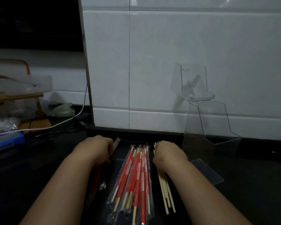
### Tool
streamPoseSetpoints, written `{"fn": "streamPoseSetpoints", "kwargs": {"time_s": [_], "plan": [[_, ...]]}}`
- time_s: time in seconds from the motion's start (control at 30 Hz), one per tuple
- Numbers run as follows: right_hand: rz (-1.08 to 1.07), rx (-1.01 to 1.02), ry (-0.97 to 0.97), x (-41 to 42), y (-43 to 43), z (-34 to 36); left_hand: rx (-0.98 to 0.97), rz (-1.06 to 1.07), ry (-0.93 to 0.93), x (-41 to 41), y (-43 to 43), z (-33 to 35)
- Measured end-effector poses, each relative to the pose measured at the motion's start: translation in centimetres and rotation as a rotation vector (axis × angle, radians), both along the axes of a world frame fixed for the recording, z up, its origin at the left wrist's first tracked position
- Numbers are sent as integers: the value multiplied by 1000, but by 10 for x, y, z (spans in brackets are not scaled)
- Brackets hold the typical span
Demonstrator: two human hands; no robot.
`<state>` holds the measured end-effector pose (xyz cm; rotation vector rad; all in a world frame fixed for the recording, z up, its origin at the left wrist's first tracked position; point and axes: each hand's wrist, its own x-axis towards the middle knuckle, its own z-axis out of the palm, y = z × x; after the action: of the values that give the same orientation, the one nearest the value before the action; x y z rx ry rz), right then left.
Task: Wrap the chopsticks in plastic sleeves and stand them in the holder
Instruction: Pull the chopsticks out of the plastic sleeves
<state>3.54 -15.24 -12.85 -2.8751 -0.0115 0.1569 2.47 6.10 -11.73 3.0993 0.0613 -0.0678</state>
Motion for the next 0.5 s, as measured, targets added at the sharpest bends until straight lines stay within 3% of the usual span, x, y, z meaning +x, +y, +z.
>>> {"fn": "streamPoseSetpoints", "kwargs": {"time_s": [0.17, 0.37, 0.5], "plan": [[14, 4, -12, -1, 0, 1, -14, 39, -11, 0, 4, -1], [21, 142, -112, -6, 6, 3, -182, -128, -290, -2, -20, 6], [67, 150, -16, -15, 17, 3, -187, -223, -126, -8, -35, 1]]}}
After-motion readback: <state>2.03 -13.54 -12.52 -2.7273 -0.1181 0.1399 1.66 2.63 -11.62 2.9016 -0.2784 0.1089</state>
